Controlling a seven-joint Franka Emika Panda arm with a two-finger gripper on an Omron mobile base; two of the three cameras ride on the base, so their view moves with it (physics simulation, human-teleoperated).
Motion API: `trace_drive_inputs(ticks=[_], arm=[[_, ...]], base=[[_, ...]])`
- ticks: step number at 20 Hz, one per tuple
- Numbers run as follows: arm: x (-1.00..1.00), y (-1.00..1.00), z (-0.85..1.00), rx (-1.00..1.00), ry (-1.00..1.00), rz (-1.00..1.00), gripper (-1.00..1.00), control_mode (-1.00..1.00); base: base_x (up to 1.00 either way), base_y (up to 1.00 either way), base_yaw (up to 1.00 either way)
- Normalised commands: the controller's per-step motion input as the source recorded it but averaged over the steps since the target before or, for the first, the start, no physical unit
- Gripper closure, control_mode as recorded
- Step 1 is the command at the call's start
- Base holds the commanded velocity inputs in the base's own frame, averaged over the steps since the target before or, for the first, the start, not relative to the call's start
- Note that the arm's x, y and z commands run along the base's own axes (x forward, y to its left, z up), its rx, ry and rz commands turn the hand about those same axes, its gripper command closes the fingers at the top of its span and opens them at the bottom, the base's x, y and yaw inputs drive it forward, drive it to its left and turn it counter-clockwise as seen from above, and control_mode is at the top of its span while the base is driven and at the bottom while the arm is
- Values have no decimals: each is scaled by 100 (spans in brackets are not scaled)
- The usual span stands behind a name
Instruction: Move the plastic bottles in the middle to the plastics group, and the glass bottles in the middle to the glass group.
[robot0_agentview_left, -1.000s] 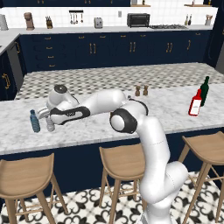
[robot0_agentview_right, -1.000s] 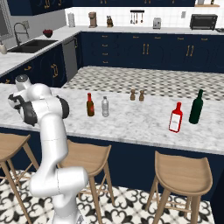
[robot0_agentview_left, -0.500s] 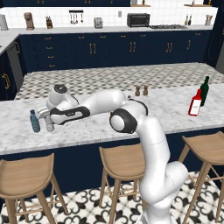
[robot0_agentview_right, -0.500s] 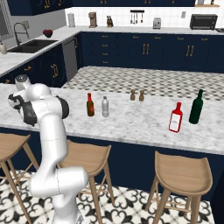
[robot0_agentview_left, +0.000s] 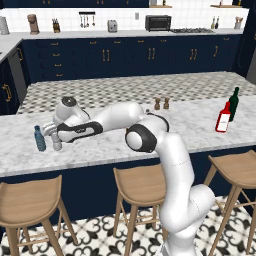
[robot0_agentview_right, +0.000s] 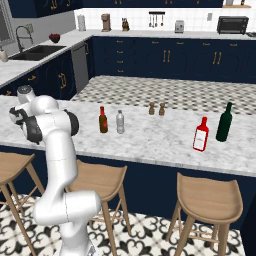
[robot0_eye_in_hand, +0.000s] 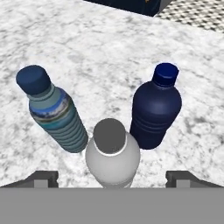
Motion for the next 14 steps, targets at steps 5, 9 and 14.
trace_drive_inputs(ticks=[5, 9, 14], arm=[[-37, -4, 24, 0, -3, -5, -100, -100], [-60, -26, 22, 3, -7, -12, -100, -100], [-81, -46, 7, 5, -3, -14, -100, -100]], base=[[0, 0, 0], [0, 0, 0], [0, 0, 0]])
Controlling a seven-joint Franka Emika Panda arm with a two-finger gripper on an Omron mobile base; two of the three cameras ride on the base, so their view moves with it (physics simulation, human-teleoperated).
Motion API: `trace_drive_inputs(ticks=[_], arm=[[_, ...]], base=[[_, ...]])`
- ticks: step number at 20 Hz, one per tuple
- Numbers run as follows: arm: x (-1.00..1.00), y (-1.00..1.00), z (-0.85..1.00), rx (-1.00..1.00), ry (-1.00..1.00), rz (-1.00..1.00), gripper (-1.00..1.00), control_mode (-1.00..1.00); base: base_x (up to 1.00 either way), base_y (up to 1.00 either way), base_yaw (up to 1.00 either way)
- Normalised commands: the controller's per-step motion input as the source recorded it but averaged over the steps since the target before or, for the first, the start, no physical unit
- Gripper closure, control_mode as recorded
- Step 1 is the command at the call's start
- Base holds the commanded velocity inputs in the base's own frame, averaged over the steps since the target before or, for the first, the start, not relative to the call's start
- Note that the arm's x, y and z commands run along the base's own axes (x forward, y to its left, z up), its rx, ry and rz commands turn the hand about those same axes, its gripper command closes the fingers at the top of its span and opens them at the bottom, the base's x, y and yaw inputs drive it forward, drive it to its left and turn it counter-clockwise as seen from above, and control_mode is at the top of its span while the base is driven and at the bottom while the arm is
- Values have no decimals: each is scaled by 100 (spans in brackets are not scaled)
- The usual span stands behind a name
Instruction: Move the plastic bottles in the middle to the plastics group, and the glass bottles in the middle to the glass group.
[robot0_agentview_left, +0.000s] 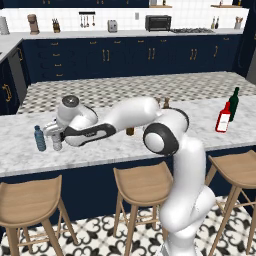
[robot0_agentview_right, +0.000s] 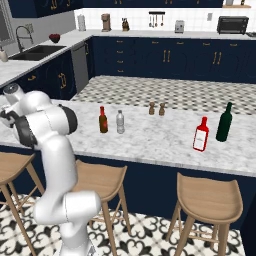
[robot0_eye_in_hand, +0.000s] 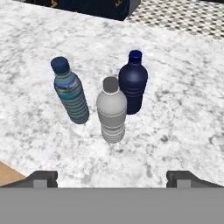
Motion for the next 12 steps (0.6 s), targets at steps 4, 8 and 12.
trace_drive_inputs(ticks=[4, 8, 12], arm=[[-73, -66, 6, 8, -1, -16, -100, -100], [-45, -74, 45, 7, 1, -13, -100, -100], [-17, -98, 63, 7, 9, -12, -100, -100]], base=[[0, 0, 0], [0, 0, 0], [0, 0, 0]])
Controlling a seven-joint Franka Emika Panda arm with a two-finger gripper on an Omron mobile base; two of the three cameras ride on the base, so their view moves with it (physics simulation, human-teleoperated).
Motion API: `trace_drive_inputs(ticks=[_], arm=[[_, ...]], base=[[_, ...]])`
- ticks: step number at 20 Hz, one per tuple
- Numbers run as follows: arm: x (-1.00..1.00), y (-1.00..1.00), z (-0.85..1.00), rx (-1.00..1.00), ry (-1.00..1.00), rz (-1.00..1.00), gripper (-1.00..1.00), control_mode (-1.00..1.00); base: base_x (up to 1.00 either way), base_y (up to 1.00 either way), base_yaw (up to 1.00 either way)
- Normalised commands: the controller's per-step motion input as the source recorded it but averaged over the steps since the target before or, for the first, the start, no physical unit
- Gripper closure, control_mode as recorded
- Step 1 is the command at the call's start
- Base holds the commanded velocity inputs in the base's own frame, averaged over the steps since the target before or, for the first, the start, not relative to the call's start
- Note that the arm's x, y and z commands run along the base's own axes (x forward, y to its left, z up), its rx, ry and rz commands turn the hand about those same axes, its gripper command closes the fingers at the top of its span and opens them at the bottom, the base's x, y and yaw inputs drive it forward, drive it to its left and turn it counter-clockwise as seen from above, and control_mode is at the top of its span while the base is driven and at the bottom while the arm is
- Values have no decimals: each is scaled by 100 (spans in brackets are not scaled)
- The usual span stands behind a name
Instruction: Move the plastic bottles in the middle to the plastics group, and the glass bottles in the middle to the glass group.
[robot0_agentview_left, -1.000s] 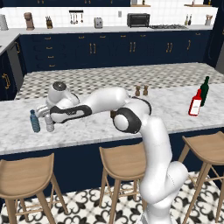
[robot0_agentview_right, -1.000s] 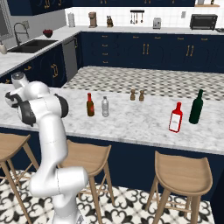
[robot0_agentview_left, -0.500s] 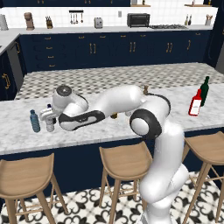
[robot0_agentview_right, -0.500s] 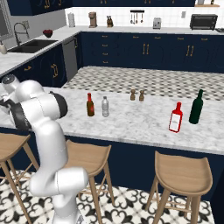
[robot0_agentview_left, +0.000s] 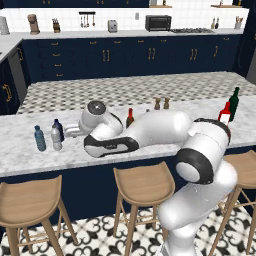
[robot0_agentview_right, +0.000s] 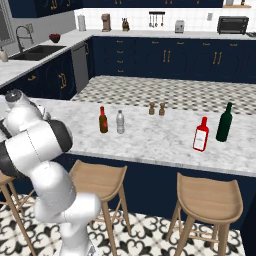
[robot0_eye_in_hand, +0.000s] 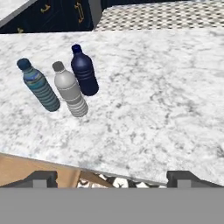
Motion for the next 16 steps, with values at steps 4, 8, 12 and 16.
trace_drive_inputs(ticks=[4, 8, 12, 16], arm=[[-20, -100, 64, 6, 15, -12, -100, -100], [-28, -100, 68, 0, 21, -6, -100, -100], [-29, -79, 15, 0, 11, -6, -100, -100], [-21, -24, 0, 0, 5, -6, -100, -100]], base=[[0, 0, 0], [0, 0, 0], [0, 0, 0], [0, 0, 0]])
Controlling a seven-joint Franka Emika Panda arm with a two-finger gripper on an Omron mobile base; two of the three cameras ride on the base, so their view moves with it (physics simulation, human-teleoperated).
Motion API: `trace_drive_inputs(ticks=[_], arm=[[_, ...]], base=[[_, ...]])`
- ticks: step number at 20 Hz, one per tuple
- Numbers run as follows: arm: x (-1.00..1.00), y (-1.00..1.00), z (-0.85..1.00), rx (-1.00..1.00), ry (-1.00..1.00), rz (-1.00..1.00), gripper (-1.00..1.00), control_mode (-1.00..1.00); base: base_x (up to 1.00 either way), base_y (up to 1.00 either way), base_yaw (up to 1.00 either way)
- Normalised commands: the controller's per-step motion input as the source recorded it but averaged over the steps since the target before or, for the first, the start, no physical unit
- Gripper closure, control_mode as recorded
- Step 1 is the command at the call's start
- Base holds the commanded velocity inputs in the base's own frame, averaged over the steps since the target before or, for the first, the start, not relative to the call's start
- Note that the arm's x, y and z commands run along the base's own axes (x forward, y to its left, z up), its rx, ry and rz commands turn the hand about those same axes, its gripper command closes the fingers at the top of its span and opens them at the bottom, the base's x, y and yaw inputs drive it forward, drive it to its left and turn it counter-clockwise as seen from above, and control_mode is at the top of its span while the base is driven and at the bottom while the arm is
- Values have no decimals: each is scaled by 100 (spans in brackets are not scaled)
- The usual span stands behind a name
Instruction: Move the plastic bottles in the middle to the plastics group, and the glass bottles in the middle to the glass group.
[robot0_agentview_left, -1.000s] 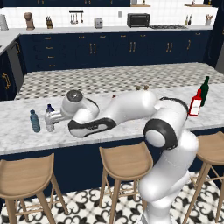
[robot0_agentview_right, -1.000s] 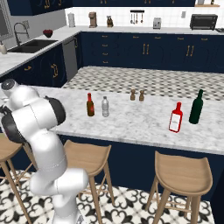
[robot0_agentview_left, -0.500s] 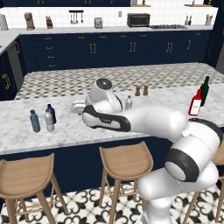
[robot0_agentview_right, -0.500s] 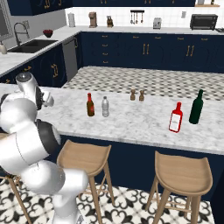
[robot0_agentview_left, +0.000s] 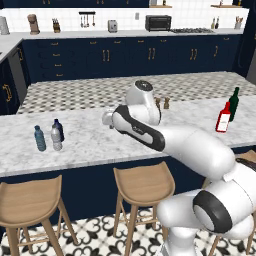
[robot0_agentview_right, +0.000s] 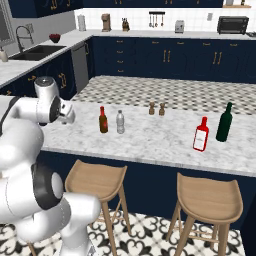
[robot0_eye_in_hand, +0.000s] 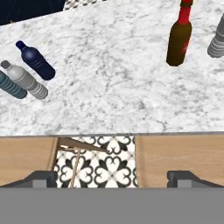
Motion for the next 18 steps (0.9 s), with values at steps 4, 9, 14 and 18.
trace_drive_inputs(ticks=[4, 9, 14, 18], arm=[[-21, -62, 0, 3, 2, -12, -100, -100], [-18, -53, 0, 3, 3, -12, -100, -100], [-4, -57, 0, 2, 1, -9, -100, -100], [12, -30, 0, 0, -1, -4, -100, -100]], base=[[0, 0, 0], [0, 0, 0], [0, 0, 0], [0, 0, 0]])
